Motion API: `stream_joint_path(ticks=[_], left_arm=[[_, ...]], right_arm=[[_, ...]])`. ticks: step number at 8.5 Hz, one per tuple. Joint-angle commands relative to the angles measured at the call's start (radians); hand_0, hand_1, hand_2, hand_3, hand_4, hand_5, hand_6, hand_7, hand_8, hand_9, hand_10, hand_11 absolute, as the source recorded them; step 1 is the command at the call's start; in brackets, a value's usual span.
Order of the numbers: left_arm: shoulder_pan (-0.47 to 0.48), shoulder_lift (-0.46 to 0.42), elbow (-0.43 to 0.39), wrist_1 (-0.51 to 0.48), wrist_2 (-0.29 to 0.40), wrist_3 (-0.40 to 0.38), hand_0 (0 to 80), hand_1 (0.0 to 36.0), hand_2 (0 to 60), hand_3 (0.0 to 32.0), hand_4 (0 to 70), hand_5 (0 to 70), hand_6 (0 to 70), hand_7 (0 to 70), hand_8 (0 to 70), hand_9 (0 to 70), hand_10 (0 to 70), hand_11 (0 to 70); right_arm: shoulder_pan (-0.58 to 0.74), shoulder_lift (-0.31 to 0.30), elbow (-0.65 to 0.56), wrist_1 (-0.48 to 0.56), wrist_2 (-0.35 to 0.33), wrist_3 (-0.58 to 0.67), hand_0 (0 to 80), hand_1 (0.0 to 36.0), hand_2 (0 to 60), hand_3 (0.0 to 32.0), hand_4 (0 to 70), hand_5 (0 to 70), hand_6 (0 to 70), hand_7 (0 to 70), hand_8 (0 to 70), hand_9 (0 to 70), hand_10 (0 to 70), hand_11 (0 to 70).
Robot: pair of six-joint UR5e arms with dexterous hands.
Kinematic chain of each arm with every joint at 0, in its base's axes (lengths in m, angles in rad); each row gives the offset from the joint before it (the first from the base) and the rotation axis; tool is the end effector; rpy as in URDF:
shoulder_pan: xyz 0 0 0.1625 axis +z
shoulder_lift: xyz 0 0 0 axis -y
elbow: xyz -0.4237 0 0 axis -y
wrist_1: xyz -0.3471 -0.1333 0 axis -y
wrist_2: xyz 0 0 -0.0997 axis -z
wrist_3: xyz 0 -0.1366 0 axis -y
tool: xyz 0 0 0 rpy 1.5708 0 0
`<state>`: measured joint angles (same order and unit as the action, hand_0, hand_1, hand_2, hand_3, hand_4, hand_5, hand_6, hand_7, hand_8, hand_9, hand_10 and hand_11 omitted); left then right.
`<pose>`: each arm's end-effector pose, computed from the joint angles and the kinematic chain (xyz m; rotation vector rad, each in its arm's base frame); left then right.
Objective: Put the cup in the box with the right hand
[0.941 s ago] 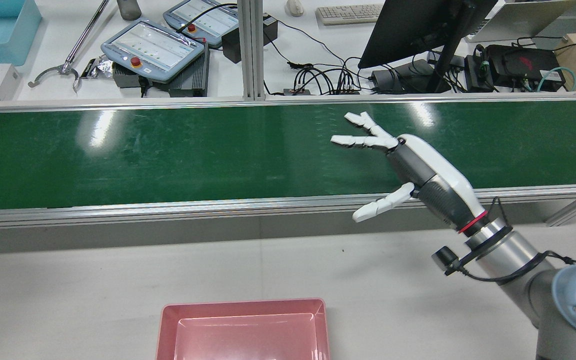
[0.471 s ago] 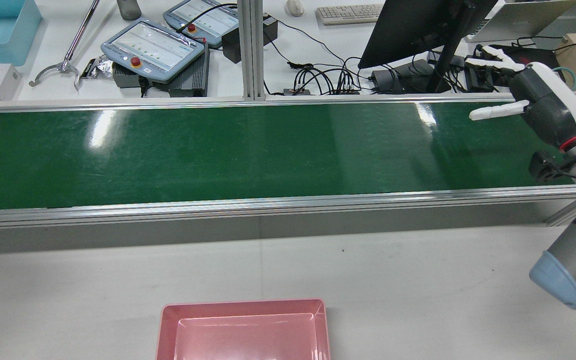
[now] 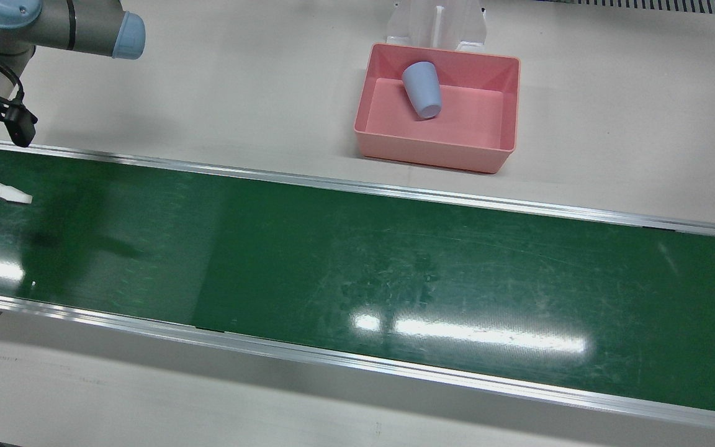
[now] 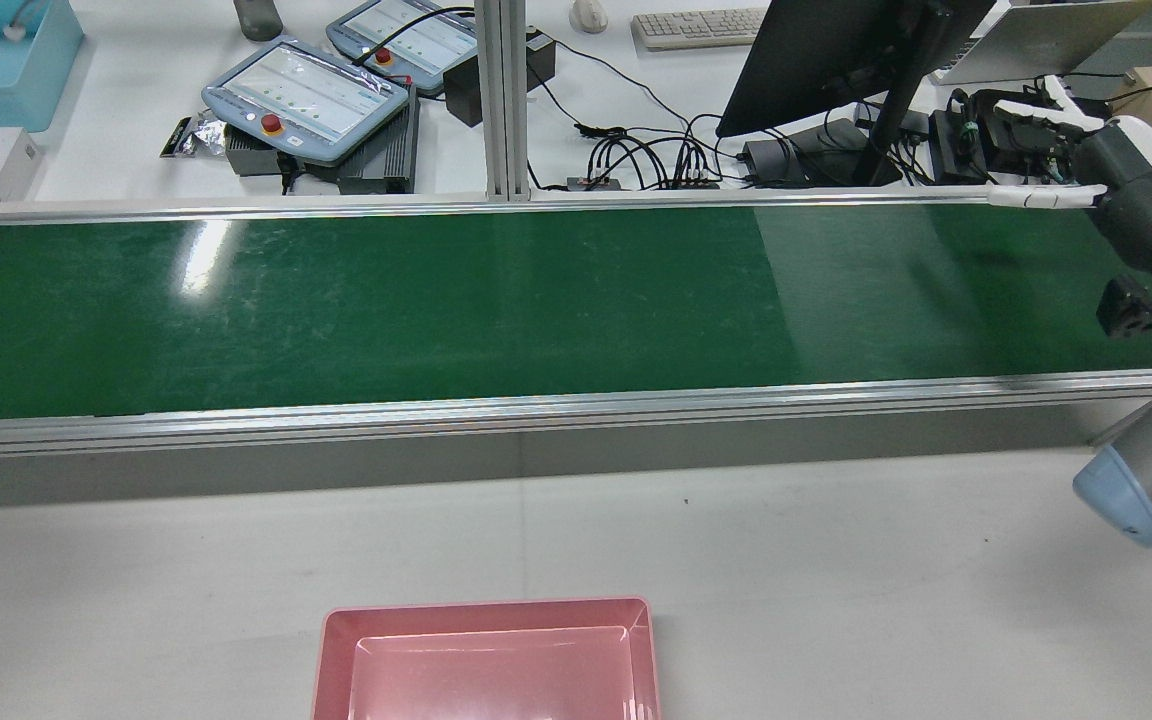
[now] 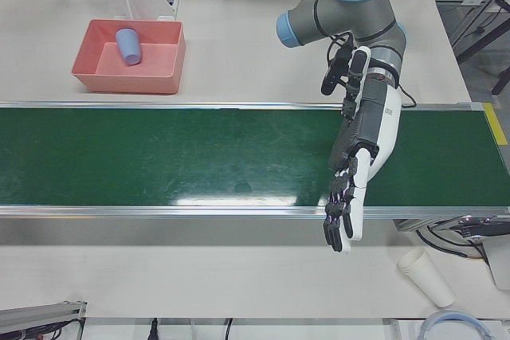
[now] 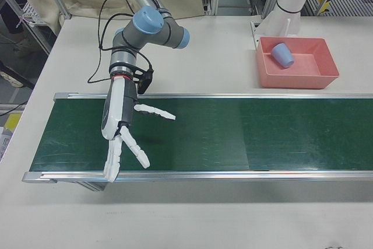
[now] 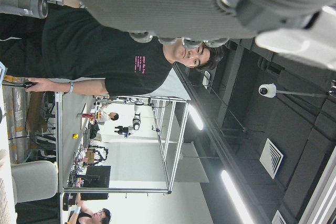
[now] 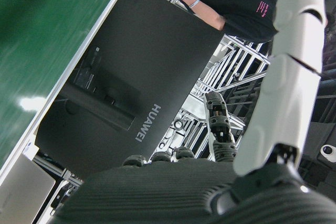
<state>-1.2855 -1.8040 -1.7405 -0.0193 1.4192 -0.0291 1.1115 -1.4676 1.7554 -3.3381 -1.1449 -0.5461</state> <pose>0.0159 -0.6011 0.4742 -0.2830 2.6076 -1.7067 -0.0558 -0.5408 0.5734 0.4905 -2.0200 1.8434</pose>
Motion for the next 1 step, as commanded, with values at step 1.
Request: stream_joint_path(ticks=[1], left_arm=[[0.0,-0.001,-0.005,0.002,0.001,0.0,0.0,0.0,0.0,0.0,0.0,0.0,0.0,0.0,0.0,0.0,0.0,0.0]], right_arm=[[-0.001,0.044,-0.025,0.057,-0.186,0.044,52.6,16.0,3.2,0.0,10.5,4.7,2.8,7.5,0.0,0.1,0.0,0.0]])
